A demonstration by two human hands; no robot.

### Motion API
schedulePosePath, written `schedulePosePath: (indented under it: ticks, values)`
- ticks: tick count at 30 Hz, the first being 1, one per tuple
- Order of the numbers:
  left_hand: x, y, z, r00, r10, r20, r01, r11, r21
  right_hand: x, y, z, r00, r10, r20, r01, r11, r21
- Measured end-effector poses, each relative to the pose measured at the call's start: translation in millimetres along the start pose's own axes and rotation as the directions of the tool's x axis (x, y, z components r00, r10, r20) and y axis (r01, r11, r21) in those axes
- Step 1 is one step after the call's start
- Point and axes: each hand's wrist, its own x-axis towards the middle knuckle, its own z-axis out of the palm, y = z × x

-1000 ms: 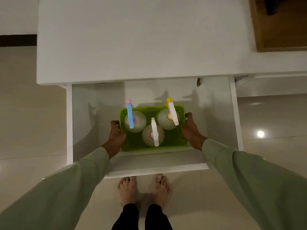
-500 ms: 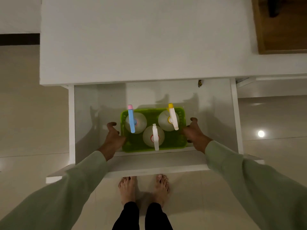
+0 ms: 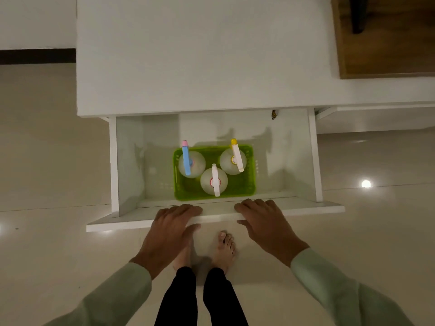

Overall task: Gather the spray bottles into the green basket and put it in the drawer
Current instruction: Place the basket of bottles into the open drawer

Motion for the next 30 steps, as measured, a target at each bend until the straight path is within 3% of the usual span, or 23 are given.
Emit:
schedulePosePath:
  ticks: [4, 9, 13, 18, 23, 27, 30]
  values:
    - [5.3, -5.8, 5.6, 0.993, 0.12, -0.02, -0.114, 0.974, 0.195, 5.5, -3.1, 6.1, 0.997, -0.002, -0.082, -0.003, 0.998, -0.067]
    - [26.3, -8.1, -3.3, 0.99, 0.108, -0.095, -0.093, 0.984, 0.151, 20.6, -0.1, -2.5, 0.964, 0.022, -0.267, -0.046, 0.995, -0.086]
    - [51.5, -6.8, -20.2, 0.964, 0.052, -0.261, -0.023, 0.993, 0.113, 44.7, 9.0, -24.9, 0.878, 0.046, -0.477, -0.049, 0.999, 0.006]
    - [94.1, -6.4, -49.2, 0.914, 0.097, -0.394, -0.014, 0.978, 0.208, 80.1, 22.6, -64.1, 0.827, 0.058, -0.559, -0.091, 0.995, -0.032]
    - [135.3, -10.2, -68.5, 0.907, 0.123, -0.403, 0.016, 0.945, 0.326, 113.4, 36.6, -88.6, 0.809, 0.038, -0.587, -0.12, 0.988, -0.101]
    - [153.3, -16.5, -72.5, 0.873, 0.159, -0.461, 0.009, 0.94, 0.342, 132.0, 42.1, -101.8, 0.801, 0.044, -0.597, -0.157, 0.978, -0.138]
    - [164.1, -18.0, -76.4, 0.831, 0.169, -0.53, 0.036, 0.934, 0.355, 140.2, 43.8, -107.7, 0.757, 0.018, -0.654, -0.173, 0.969, -0.174]
